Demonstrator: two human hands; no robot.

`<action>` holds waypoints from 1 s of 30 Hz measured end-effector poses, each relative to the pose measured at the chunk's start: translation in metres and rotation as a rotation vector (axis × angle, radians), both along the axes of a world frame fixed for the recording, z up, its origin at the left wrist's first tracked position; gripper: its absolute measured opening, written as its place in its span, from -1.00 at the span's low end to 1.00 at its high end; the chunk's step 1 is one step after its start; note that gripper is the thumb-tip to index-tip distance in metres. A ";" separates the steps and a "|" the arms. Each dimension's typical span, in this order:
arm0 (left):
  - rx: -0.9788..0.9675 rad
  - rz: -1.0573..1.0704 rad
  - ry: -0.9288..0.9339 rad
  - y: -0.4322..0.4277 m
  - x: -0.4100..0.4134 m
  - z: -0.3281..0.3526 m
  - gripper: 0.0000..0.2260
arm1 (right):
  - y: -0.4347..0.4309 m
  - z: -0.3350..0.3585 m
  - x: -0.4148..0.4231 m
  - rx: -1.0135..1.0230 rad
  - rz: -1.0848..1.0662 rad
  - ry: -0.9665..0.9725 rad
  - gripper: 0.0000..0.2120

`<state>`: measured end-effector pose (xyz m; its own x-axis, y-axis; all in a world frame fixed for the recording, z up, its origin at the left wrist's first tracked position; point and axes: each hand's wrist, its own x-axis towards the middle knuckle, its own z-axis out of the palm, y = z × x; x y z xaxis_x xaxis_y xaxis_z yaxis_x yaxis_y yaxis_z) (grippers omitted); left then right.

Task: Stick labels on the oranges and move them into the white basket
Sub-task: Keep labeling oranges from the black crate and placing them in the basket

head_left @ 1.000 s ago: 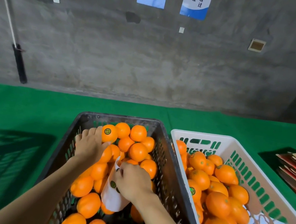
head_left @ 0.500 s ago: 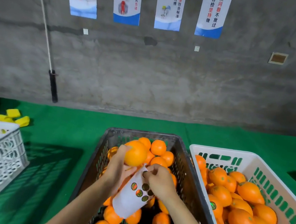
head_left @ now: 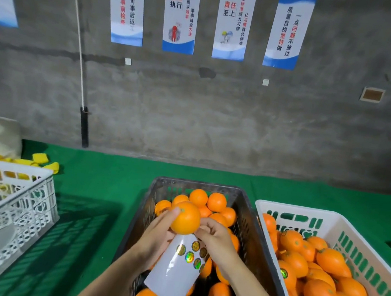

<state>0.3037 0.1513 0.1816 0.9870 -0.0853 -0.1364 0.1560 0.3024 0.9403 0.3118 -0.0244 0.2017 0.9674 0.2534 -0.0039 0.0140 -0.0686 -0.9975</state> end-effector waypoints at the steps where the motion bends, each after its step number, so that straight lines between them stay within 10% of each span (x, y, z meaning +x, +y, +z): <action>1: 0.015 0.004 -0.034 -0.001 -0.002 0.001 -0.45 | 0.000 0.000 -0.001 0.015 -0.005 -0.001 -0.86; 13: 0.205 0.001 -0.179 -0.004 -0.001 0.005 -0.40 | 0.010 -0.003 -0.006 -0.143 0.055 -0.149 -0.59; 17: 0.176 -0.099 -0.193 0.000 0.001 0.005 -0.64 | 0.005 -0.002 -0.003 0.030 0.030 -0.134 -0.57; 24: -0.009 0.021 -0.097 0.011 0.002 0.002 -0.19 | -0.023 0.005 0.019 0.508 -0.418 0.112 -0.67; 30: -0.032 -0.088 -0.134 0.012 0.000 -0.001 -0.40 | -0.061 0.007 0.033 1.110 -0.544 0.251 -0.21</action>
<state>0.3038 0.1630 0.1808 0.9847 -0.1744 0.0001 0.0571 0.3233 0.9446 0.3452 -0.0855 0.2090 0.9508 -0.1921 -0.2429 0.0497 0.8689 -0.4924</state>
